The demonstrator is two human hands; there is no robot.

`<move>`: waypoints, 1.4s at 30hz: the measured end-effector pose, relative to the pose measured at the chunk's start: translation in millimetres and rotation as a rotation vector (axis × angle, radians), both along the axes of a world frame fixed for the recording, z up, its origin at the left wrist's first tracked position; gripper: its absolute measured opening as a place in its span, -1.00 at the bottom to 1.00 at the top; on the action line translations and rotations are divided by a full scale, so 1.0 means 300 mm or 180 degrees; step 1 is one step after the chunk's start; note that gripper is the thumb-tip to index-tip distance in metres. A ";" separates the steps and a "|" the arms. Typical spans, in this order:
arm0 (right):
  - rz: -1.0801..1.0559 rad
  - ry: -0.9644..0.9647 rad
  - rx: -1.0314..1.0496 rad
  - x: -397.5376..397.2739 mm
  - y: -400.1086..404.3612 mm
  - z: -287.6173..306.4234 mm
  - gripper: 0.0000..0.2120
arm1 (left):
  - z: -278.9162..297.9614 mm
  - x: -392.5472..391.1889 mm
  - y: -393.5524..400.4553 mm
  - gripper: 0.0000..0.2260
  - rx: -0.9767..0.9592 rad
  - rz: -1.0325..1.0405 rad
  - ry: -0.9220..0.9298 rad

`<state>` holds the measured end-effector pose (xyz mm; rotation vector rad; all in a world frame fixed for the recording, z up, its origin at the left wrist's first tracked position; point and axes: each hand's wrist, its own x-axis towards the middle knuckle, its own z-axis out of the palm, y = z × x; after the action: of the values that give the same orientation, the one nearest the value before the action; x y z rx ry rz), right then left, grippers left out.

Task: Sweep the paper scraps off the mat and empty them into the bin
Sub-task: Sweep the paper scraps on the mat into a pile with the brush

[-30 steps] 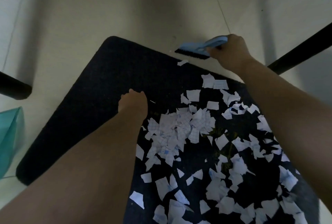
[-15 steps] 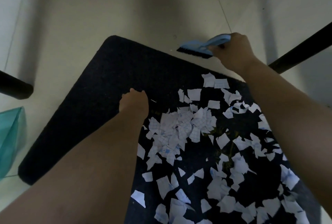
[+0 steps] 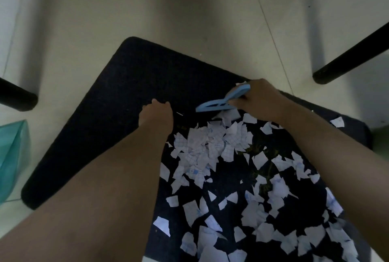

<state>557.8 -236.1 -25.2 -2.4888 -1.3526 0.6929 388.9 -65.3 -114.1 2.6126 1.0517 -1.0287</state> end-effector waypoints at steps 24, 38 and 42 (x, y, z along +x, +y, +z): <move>-0.0476 0.0472 0.1115 -0.112 0.029 0.071 -0.81 | 0.036 -0.049 -0.007 -0.16 -0.0135 0.0029 -0.0192; 0.0322 0.0317 0.0120 -0.172 0.166 0.087 -0.77 | 0.045 -0.201 -0.020 -0.28 -0.0060 0.0218 -0.0238; -0.0411 0.0679 0.1030 -0.182 0.214 0.054 -0.76 | 0.069 -0.225 -0.028 -0.29 -0.0108 0.0142 -0.0311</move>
<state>503.1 -171.8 -9.1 -2.1571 -1.1169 0.6331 321.3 -73.9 -93.4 2.5717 1.0556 -0.8917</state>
